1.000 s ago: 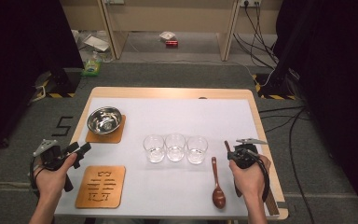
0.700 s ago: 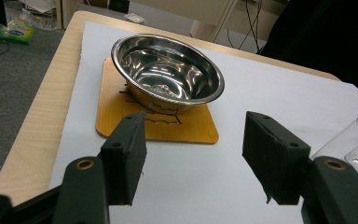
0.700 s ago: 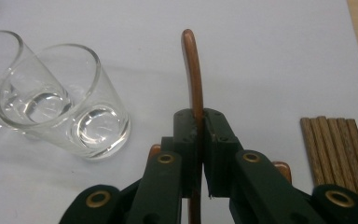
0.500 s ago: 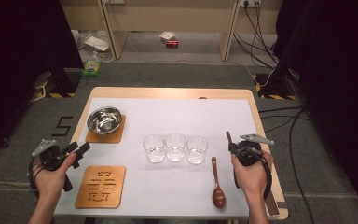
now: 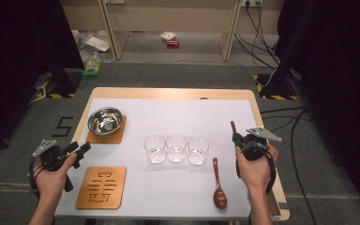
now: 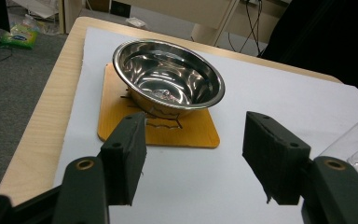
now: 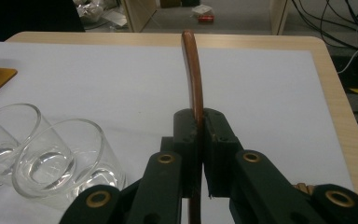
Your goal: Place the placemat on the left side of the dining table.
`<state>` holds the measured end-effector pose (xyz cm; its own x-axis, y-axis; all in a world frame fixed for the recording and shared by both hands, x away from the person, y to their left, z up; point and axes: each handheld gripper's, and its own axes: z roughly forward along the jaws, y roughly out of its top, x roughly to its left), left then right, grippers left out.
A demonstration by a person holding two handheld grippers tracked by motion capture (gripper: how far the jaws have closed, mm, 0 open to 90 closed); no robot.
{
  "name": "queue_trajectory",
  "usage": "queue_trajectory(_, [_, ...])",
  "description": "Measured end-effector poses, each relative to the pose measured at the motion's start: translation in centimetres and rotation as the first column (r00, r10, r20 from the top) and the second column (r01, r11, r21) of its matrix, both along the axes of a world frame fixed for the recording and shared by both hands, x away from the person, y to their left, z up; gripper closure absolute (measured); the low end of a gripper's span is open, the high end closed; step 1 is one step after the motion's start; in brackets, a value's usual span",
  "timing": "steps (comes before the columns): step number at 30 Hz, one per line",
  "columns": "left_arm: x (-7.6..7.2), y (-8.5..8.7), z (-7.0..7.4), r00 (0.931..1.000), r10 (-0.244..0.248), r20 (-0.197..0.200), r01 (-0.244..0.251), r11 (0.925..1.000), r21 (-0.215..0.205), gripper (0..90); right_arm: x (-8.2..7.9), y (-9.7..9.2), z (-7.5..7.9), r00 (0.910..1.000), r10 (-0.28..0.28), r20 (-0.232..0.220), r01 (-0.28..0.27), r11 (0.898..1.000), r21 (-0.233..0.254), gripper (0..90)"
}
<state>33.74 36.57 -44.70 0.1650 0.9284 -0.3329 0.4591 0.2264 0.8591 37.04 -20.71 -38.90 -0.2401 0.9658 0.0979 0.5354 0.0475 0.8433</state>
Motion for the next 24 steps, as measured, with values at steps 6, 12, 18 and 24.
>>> queue_trajectory(6, [0.0,0.1,0.1,1.0,0.0,0.002,0.0,1.0,0.0,38.9,0.8,0.4,0.6,0.9995,0.006,0.032,-0.006,1.0,0.002,85.0])
queue_trajectory(12, [0.1,0.1,0.1,1.0,0.0,0.005,0.0,1.0,-0.001,38.8,1.5,0.7,1.2,0.9968,0.008,0.079,-0.009,1.0,0.007,85.1])
queue_trajectory(18, [0.1,0.1,0.2,1.0,-0.002,0.007,0.002,1.0,-0.001,38.8,2.2,0.9,1.5,0.9935,0.008,0.114,-0.009,1.0,0.009,85.0])
queue_trajectory(24, [0.2,0.0,0.4,0.9999,-0.003,0.013,0.003,1.0,0.0,38.6,3.1,1.1,1.7,0.991,0.012,0.133,-0.013,1.0,0.008,85.0])
